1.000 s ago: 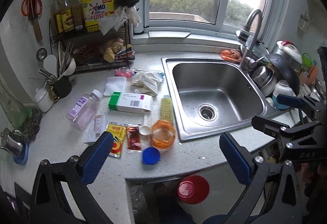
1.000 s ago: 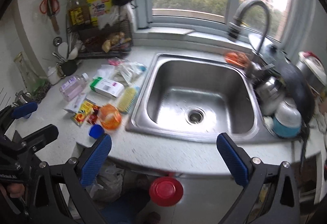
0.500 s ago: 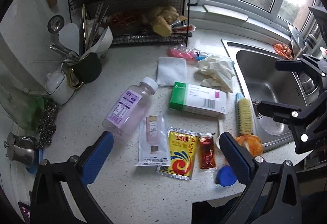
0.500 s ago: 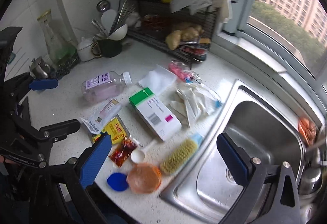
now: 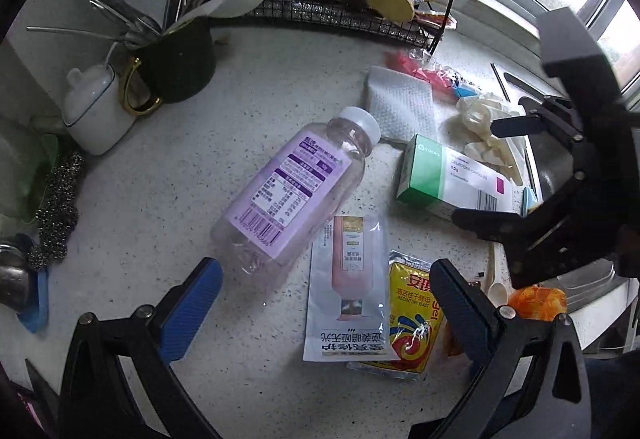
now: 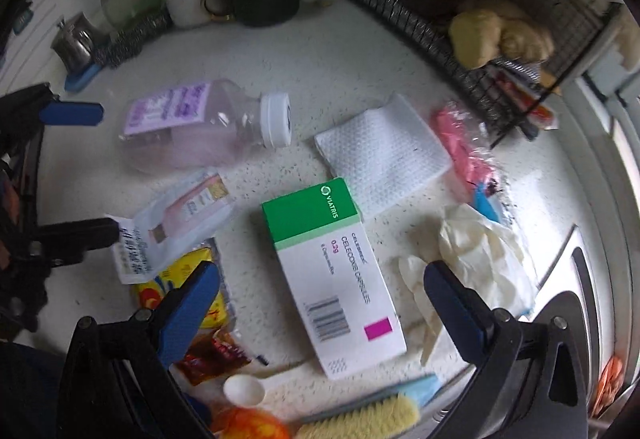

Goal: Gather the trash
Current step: 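Grasp the green-and-white capsule box with the right gripper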

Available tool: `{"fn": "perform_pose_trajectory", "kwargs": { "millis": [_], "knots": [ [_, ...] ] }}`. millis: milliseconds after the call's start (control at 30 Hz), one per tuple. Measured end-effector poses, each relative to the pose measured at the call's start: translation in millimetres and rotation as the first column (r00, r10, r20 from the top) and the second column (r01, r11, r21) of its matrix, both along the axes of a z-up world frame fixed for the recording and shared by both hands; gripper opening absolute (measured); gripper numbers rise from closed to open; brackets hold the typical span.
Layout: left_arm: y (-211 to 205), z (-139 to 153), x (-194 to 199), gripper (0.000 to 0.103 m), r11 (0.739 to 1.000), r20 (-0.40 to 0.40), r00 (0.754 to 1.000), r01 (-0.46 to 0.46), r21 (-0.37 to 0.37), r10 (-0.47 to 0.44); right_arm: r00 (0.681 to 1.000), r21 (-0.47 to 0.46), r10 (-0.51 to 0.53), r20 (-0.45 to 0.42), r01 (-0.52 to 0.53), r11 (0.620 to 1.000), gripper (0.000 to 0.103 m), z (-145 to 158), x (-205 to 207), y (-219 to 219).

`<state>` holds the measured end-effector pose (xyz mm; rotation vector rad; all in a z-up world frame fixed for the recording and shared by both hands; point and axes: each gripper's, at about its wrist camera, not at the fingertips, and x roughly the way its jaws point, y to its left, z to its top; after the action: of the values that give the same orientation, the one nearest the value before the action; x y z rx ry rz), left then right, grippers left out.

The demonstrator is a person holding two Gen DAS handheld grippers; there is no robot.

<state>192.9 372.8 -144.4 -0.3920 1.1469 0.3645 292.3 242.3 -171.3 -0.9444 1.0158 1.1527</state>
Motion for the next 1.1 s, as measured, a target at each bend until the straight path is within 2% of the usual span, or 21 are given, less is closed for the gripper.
{"fn": "perform_pose_trajectory", "kwargs": {
  "millis": [100, 233, 367, 400, 433, 500, 533, 567, 600, 667, 800, 900, 1033, 1100],
  "knots": [
    [3, -6, 2, 0.103, 1.000, -0.005, 1.000, 0.002, -0.024, -0.003, 0.999, -0.013, -0.003, -0.050, 0.003, 1.000, 0.103, -11, 6, 5],
    [5, -13, 4, 0.103, 0.999, -0.016, 1.000, 0.020, -0.027, -0.020, 1.000, -0.038, 0.012, -0.022, -0.013, 0.999, 0.103, -22, 9, 9],
    [2, -14, 2, 0.103, 0.999, -0.034, 0.998, 0.043, -0.017, -0.044, 0.998, -0.039, 0.006, -0.060, -0.008, 0.999, 0.102, -34, 13, 14],
    [1, -13, 1, 0.103, 0.999, -0.035, 0.998, 0.051, -0.013, -0.051, 0.998, -0.043, 0.011, -0.056, -0.013, 0.999, 0.100, -38, 13, 14],
    [1, -13, 0, 0.103, 0.998, -0.036, 0.998, 0.056, -0.011, -0.056, 0.998, -0.048, 0.015, -0.056, -0.018, 0.999, 0.091, -41, 13, 15],
    [1, -13, -2, 0.103, 0.998, -0.041, 0.997, 0.061, -0.011, -0.061, 0.999, -0.030, 0.018, -0.040, -0.020, 0.999, 0.086, -39, 13, 15],
    [0, -12, -3, 0.103, 0.998, -0.040, 0.997, 0.064, -0.010, -0.064, 0.999, -0.022, 0.018, -0.038, -0.019, 1.000, 0.081, -38, 13, 15],
    [-2, -9, -5, 0.103, 0.998, -0.035, 0.997, 0.069, -0.008, -0.069, 0.999, -0.012, 0.011, -0.039, -0.011, 1.000, 0.067, -35, 14, 14],
    [-3, -7, -7, 0.103, 0.997, -0.033, 0.997, 0.074, -0.005, -0.074, 0.999, -0.011, -0.001, -0.051, 0.000, 1.000, 0.066, -34, 15, 15],
    [-5, 0, -10, 0.103, 0.996, -0.028, 0.995, 0.093, -0.009, -0.093, 0.999, 0.003, -0.015, -0.048, 0.015, 1.000, 0.065, -25, 11, 7],
    [-6, 20, -12, 0.103, 0.991, -0.006, 0.991, 0.134, 0.020, -0.134, 1.000, 0.040, -0.028, 0.010, 0.027, 0.999, 0.065, 3, 5, 3],
    [-3, 35, -11, 0.103, 0.986, 0.003, 0.987, 0.158, 0.045, -0.158, 0.996, 0.070, -0.087, 0.028, 0.085, 0.994, 0.065, 27, 9, -6],
    [6, 42, -6, 0.103, 0.979, -0.002, 0.980, 0.199, 0.046, -0.199, 0.980, 0.100, -0.199, -0.006, 0.199, 0.975, 0.065, 49, 19, -12],
    [13, 42, -1, 0.103, 0.972, -0.022, 0.974, 0.225, 0.060, -0.224, 0.970, 0.107, -0.240, -0.027, 0.241, 0.964, 0.065, 50, 15, -18]
  ]
}}
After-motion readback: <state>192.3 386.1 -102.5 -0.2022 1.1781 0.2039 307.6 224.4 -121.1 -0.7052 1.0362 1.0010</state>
